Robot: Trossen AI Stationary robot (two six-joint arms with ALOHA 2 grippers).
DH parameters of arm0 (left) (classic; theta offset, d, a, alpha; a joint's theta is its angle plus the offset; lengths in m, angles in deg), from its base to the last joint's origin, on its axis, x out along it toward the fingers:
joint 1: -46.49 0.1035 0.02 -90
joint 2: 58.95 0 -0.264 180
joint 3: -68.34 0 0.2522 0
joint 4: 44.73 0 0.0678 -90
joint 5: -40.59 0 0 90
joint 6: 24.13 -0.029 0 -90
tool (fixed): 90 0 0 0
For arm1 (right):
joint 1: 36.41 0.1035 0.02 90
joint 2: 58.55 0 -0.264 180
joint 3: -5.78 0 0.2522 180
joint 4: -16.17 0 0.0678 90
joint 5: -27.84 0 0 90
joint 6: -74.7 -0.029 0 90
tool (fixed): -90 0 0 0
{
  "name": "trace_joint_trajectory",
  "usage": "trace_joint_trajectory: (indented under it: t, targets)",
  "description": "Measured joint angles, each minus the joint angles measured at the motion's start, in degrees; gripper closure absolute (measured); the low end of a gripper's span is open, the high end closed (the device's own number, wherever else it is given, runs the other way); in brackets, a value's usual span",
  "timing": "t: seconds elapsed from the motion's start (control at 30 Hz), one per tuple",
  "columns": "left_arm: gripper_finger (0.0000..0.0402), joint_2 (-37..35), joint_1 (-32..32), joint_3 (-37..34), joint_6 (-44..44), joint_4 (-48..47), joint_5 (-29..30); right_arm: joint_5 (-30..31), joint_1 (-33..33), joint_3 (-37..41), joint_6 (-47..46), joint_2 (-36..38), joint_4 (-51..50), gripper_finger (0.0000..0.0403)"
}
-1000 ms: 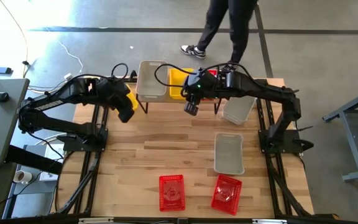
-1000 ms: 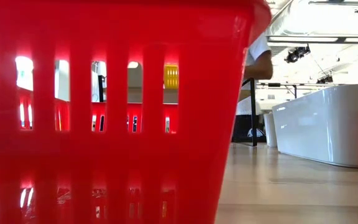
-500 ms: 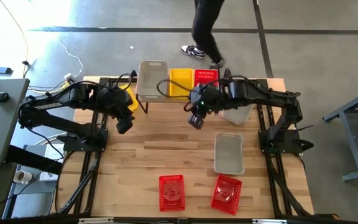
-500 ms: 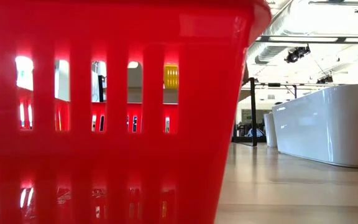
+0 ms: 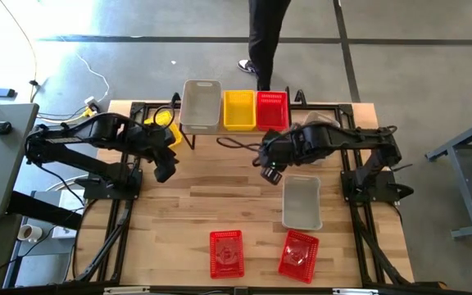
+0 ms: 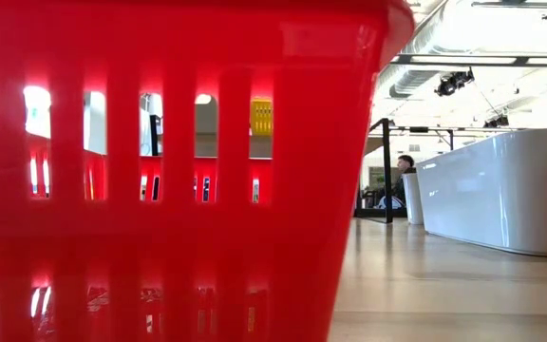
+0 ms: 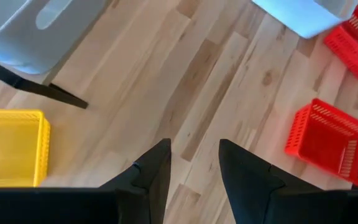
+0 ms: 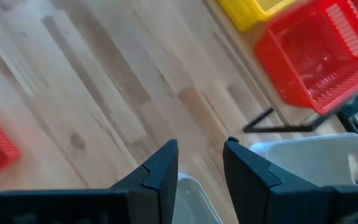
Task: Stack baskets on shelf by color
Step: Stack the bottom gray bin on top of the other gray bin on the shelf
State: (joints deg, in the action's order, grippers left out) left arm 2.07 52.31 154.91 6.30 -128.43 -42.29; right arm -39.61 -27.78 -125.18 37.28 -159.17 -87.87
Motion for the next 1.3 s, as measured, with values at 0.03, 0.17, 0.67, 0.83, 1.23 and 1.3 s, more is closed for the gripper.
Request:
trace_joint_trajectory:
  t: [0.03,0.17,0.67,0.83,1.23,1.3]
  targets:
    - [0.0277,0.3,0.0,0.0,0.6,0.2,-0.1,0.4,0.5,0.6,-0.2,0.1,0.4,0.0289]
    - [0.0277,1.7,0.0,0.0,2.4,1.4,-0.2,0.6,2.1,4.3,-1.1,0.5,0.5,0.0289]
    - [0.0277,9.0,-0.4,0.0,2.9,4.0,-0.4,-6.8,3.7,30.0,-10.9,8.8,0.8,0.0289]
    - [0.0277,10.1,-0.4,0.0,2.9,4.1,-0.4,-9.9,3.8,40.2,-17.5,17.4,6.8,0.0289]
    - [0.0277,10.5,-0.4,0.0,3.9,4.3,-0.4,-17.6,5.5,59.4,-37.4,34.5,21.6,0.0289]
    - [0.0277,10.5,-0.4,0.0,3.9,4.3,-0.4,-17.8,7.0,61.6,-42.0,35.6,22.0,0.0289]
